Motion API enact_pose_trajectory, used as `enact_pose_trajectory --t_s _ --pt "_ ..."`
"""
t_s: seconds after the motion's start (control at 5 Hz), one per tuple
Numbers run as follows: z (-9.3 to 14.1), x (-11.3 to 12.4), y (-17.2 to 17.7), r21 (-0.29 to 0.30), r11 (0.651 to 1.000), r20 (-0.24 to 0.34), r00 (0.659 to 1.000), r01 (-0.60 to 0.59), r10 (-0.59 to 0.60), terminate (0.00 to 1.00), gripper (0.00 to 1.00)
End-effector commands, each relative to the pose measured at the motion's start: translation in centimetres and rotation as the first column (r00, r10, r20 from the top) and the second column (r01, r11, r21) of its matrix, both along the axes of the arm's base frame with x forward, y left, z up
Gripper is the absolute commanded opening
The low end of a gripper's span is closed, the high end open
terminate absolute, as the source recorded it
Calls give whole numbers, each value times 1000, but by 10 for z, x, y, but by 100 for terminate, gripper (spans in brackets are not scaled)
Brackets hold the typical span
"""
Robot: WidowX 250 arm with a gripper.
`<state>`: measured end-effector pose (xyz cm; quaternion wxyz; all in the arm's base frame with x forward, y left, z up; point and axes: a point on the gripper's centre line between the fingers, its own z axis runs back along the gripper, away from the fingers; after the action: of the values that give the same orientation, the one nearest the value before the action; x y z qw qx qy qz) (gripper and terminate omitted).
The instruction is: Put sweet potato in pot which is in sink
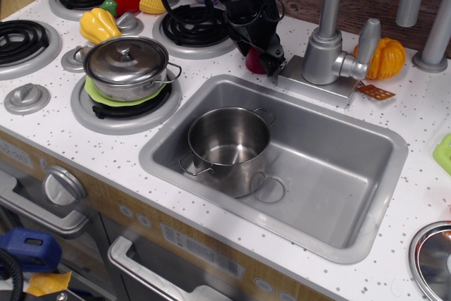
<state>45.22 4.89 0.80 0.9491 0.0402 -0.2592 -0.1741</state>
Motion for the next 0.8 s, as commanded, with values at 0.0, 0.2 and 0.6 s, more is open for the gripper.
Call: enact_pose_trajectory --t_s 0.0,0.2,0.6 --pt "59 -12 2 76 997 -16 1000 -11 12 0 0" --pt "78 -34 3 122 992 -61 997 -32 39 0 0" --pt "65 -75 -14 95 986 -76 986 -138 145 0 100"
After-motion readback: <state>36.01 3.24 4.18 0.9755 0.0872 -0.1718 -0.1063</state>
